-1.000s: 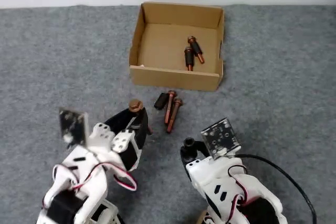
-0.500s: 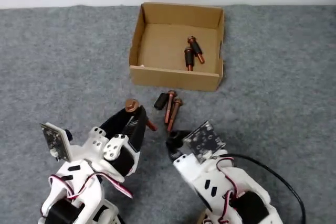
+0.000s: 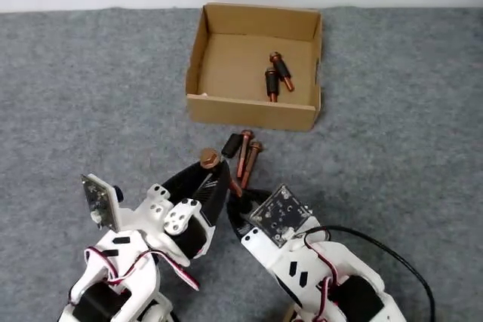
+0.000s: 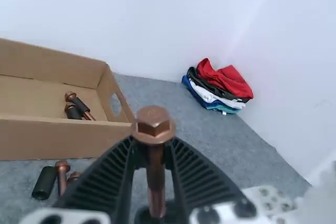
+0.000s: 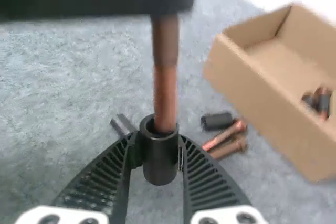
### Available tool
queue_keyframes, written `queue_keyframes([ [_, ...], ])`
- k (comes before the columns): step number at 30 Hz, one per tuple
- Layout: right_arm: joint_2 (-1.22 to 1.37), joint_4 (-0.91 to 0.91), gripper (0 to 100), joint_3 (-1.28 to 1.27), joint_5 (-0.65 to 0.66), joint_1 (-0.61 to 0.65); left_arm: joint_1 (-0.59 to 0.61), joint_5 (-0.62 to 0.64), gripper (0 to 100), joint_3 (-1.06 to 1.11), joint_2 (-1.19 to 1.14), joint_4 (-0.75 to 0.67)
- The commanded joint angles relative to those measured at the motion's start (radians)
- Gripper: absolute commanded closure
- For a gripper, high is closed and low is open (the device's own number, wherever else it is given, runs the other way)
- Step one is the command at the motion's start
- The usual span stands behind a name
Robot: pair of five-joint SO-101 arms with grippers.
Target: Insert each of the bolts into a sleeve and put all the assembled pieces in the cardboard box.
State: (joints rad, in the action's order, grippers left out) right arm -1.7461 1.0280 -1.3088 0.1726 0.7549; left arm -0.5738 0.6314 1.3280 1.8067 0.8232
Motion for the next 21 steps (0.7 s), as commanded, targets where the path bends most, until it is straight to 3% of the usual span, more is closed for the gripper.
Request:
queue_keyframes([
  [1, -0.013, -0.058, 99.0, 0.015, 0.034, 0.008, -0.003, 0.002, 99, 0.007, 0.008, -0.020],
  [16, -0.015, -0.056, 99.0, 0.015, 0.034, 0.008, -0.005, -0.087, 99, 0.062, 0.009, -0.009],
  [21, -0.013, -0.056, 99.0, 0.028, 0.035, 0.008, -0.023, -0.130, 99, 0.071, 0.009, 0.077],
])
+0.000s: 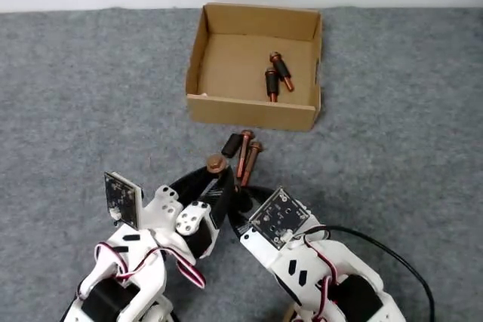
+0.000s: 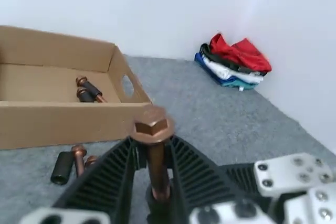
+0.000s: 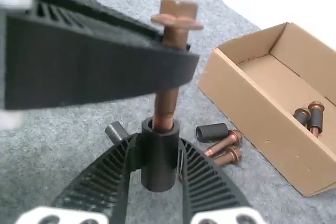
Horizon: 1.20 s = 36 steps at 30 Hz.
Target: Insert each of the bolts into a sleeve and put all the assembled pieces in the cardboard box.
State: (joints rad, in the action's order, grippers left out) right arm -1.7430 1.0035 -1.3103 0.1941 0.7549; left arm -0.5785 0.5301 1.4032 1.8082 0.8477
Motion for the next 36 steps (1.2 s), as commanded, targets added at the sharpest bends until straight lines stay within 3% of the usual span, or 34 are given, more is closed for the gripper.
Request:
queue_keyframes([
  [1, -0.016, -0.031, 99.0, 0.031, 0.014, 0.008, -0.038, -0.041, 99, -0.004, 0.008, 0.081],
  [6, -0.016, -0.031, 99.0, 0.031, 0.014, 0.008, -0.127, -0.061, 97, -0.004, 0.006, 0.184],
  [12, -0.016, -0.031, 99.0, 0.031, 0.014, 0.008, -0.126, -0.127, 80, -0.005, 0.005, 0.235],
  [19, -0.016, -0.028, 99.0, 0.031, 0.014, 0.008, -0.017, -0.201, 79, -0.067, 0.005, 0.270],
  [26, -0.016, -0.024, 99.0, 0.026, 0.014, 0.005, 0.000, -0.229, 80, -0.231, 0.005, 0.359],
  [29, -0.015, -0.022, 99.0, 0.025, 0.009, -0.044, 0.101, -0.229, 80, -0.248, 0.006, 0.373],
  [32, -0.015, -0.022, 99.0, 0.026, -0.005, -0.150, 0.276, -0.233, 89, -0.243, 0.006, 0.361],
  [34, -0.008, -0.022, 99.0, 0.031, -0.063, -0.226, 0.385, -0.239, 97, -0.226, 0.008, 0.334],
  [36, -0.008, -0.004, 99.0, 0.031, -0.138, -0.297, 0.476, -0.295, 99, -0.191, 0.008, 0.319],
])
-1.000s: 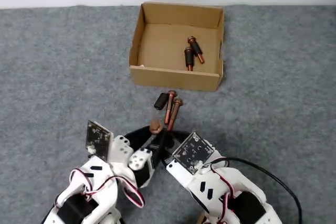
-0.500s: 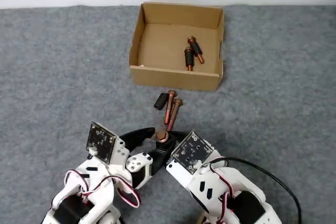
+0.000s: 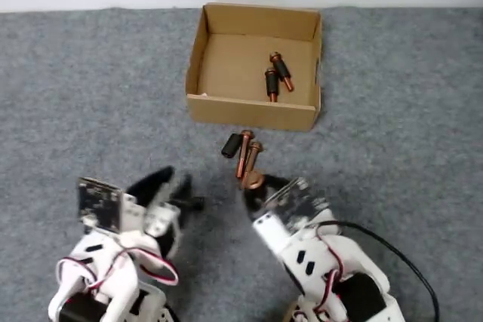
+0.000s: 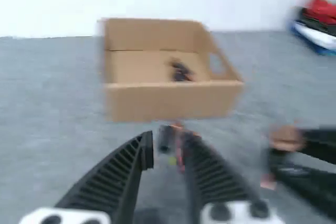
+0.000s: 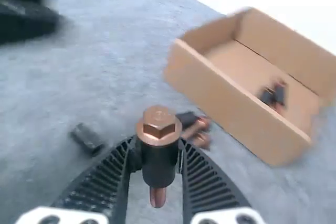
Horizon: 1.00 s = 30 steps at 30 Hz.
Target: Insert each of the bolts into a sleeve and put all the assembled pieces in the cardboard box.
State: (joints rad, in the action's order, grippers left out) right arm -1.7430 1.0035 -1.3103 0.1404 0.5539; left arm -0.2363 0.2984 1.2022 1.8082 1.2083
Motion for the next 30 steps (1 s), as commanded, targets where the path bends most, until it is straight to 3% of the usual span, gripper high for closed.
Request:
queue_keyframes([
  [1, -0.008, 0.013, 99.0, 0.032, -0.120, -0.128, 0.167, -0.100, 99, 0.039, 0.008, -0.046],
  [8, 0.090, 0.134, 99.0, 0.152, -0.270, -0.248, 0.304, -0.209, 100, 0.314, 0.009, -0.046],
  [18, 0.743, 0.125, 99.0, 0.621, -0.311, -0.257, 0.407, -0.209, 100, 0.481, 0.008, -0.155],
  [30, 1.455, -0.286, 99.0, 1.099, -0.270, -0.277, 0.405, -0.199, 100, 0.481, 0.005, -0.164],
])
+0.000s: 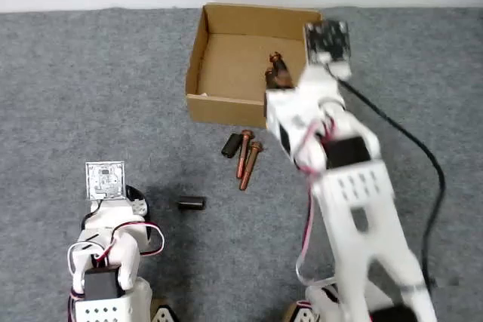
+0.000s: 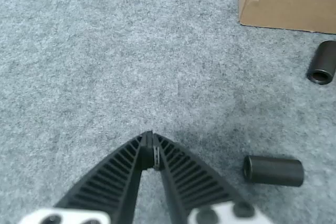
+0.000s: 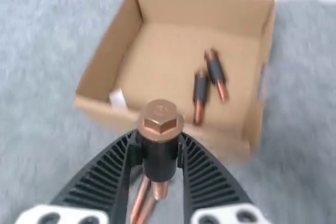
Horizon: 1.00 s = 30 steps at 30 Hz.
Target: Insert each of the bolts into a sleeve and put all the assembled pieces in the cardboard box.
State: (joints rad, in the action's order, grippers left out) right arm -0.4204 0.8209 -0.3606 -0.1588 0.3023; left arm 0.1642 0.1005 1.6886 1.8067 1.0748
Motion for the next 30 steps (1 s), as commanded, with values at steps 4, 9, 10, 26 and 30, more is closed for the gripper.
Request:
queue_keyframes([
  [4, 0.337, -0.234, 99.0, 0.290, 0.040, -0.050, 0.009, 0.124, 100, -0.005, 0.005, -0.006],
  [9, 0.567, -0.257, 99.0, 0.457, 0.043, -0.059, 0.012, 0.146, 100, -0.005, 0.005, -0.002],
  [10, 0.610, -0.255, 99.0, 0.486, 0.044, -0.059, 0.014, 0.144, 100, -0.005, 0.005, 0.002],
  [26, 1.015, -0.137, 87.9, 0.694, 0.201, 0.038, 0.044, 0.107, 100, -0.005, 0.005, -0.002],
  [30, 1.012, -0.133, 85.1, 0.695, 0.201, 0.036, 0.049, 0.074, 100, -0.005, 0.005, -0.002],
])
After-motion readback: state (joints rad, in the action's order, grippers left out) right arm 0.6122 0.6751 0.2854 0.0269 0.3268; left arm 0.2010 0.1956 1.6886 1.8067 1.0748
